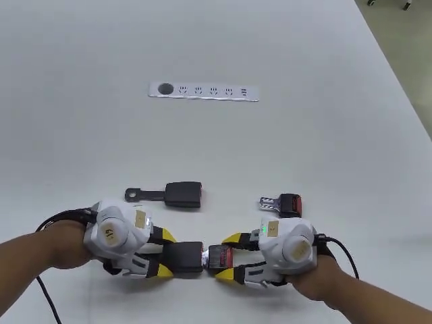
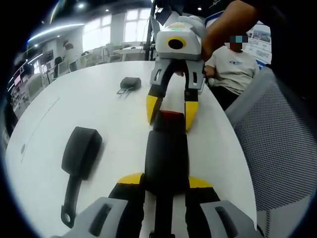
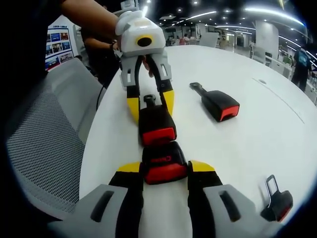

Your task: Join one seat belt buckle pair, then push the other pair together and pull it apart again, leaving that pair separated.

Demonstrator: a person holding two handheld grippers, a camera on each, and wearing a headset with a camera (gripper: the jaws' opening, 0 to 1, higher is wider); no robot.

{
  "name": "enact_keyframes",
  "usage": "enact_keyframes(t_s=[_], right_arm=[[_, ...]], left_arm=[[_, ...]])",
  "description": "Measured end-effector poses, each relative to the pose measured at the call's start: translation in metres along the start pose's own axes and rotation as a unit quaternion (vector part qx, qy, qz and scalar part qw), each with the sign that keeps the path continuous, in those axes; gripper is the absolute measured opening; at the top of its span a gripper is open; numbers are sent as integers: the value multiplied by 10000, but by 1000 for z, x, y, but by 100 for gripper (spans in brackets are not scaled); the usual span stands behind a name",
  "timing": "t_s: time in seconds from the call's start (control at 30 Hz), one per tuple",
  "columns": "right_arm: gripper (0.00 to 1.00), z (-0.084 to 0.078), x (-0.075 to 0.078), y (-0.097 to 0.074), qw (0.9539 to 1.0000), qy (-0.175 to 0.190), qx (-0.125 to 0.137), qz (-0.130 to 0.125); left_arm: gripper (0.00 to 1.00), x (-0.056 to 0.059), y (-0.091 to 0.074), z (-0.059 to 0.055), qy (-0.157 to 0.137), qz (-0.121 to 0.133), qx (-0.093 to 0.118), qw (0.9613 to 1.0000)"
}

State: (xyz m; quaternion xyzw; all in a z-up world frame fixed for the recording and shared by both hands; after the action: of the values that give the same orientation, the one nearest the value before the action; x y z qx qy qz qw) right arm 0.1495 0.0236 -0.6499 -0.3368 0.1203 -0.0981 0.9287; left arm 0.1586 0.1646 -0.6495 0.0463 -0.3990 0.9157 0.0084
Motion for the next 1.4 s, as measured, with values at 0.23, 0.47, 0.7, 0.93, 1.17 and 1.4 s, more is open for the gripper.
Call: enact_keyframes(t_s=[0.23,0.47,0.7,0.93,1.17,1.4], right_arm=[[34,3,-3,-1,10000,14,-39,-18],[35,0,-2,1,9999,-51,-112,-110],[53,-2,-4,0,9990,366,-87,-222],[65,-2,4,-14,9977,430,148,-501],[73,-6,20,-39,9950,502,343,-796],[75,-9,40,-71,9914,570,393,-1112]], left_arm=[[32,0,2,0,141,61,-133,9998],[33,1,3,1,191,174,-262,9993],[42,5,4,3,-187,83,-270,9994],[70,5,-3,10,-317,184,-83,9993],[72,-10,-14,17,-70,473,-65,9988],[73,-30,-27,25,-114,731,61,9972]])
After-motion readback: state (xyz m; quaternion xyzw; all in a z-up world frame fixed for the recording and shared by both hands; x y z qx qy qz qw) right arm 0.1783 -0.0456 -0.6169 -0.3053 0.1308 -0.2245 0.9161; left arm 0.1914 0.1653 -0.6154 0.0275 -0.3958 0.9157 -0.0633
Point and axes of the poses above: the centre of the closed fingertips' face, and the gripper's own axes: y roughly forward along the fingers, x roughly to its right, z roughly out of its top, the point moved 5 cm from there along -y, roughly backward along the fingers, and after that the axes turned 2 degrees about y, right-handed, at the moved point
